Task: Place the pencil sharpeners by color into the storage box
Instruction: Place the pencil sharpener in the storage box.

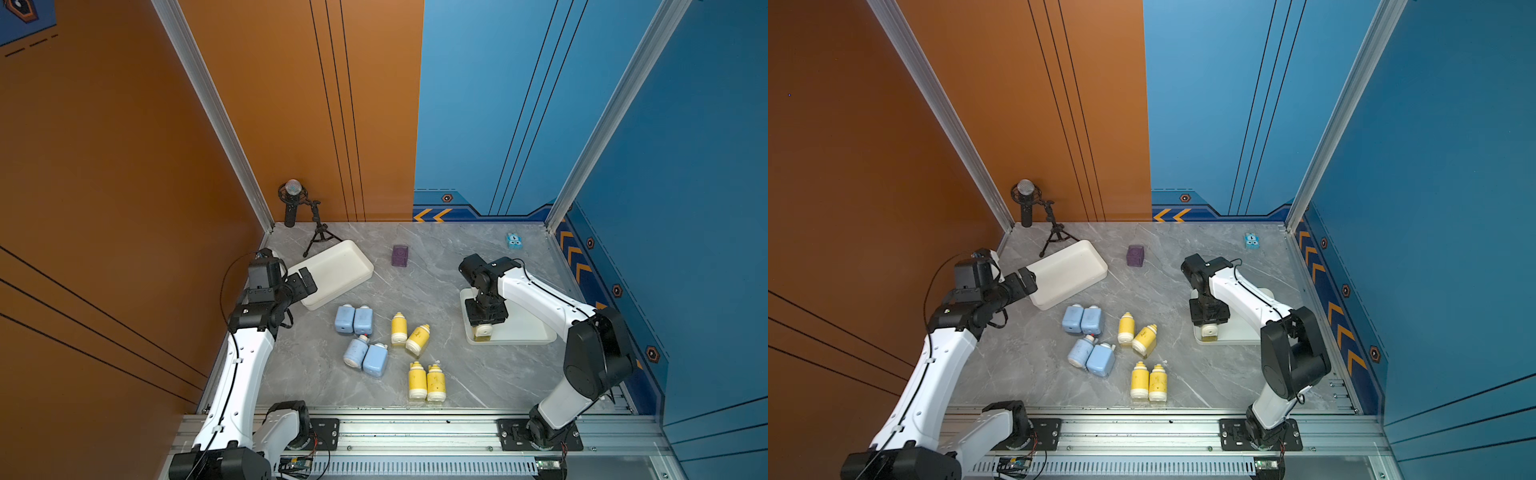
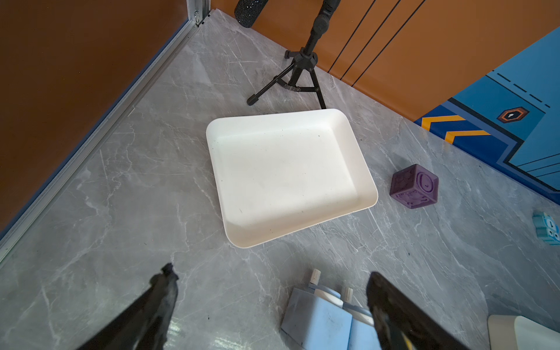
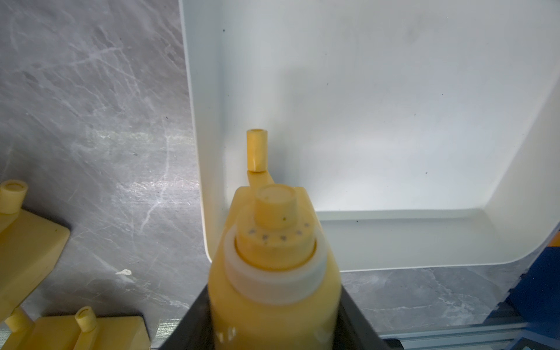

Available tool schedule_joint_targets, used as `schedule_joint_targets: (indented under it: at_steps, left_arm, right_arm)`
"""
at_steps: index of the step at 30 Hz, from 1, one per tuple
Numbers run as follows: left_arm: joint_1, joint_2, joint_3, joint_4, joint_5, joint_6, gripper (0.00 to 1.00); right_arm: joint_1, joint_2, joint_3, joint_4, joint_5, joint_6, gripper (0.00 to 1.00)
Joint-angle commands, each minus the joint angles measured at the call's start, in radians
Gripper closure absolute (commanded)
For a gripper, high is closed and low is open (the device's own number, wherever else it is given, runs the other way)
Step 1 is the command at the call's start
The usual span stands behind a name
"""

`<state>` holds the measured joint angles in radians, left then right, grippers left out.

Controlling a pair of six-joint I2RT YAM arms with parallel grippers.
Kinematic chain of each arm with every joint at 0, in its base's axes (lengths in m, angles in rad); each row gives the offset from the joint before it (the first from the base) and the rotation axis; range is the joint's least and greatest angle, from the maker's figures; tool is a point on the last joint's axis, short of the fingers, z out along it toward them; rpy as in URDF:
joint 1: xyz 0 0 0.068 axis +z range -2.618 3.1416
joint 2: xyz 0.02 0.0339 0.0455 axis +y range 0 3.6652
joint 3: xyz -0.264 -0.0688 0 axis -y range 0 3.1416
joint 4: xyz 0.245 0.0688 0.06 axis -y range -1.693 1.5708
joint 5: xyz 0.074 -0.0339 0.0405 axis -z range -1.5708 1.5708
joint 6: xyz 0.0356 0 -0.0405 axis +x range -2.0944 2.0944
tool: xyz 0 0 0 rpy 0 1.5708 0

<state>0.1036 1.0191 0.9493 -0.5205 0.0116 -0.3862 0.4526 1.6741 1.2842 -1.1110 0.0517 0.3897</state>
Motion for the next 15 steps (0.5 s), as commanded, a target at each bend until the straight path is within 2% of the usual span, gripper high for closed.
schedule_joint_targets:
  at_steps: [1, 15]
  left_arm:
    - [-0.008, -0.002, -0.011, -0.01, -0.006, 0.011, 0.02]
    - [-0.008, 0.001, -0.01, -0.009, -0.001, 0.011, 0.02]
  right_arm:
    - [-0.006, 0.017, 0.017, 0.012, -0.009, 0.014, 0.74]
    - [-0.003, 0.035, -0.031, 0.074, -0.022, 0.067, 0.74]
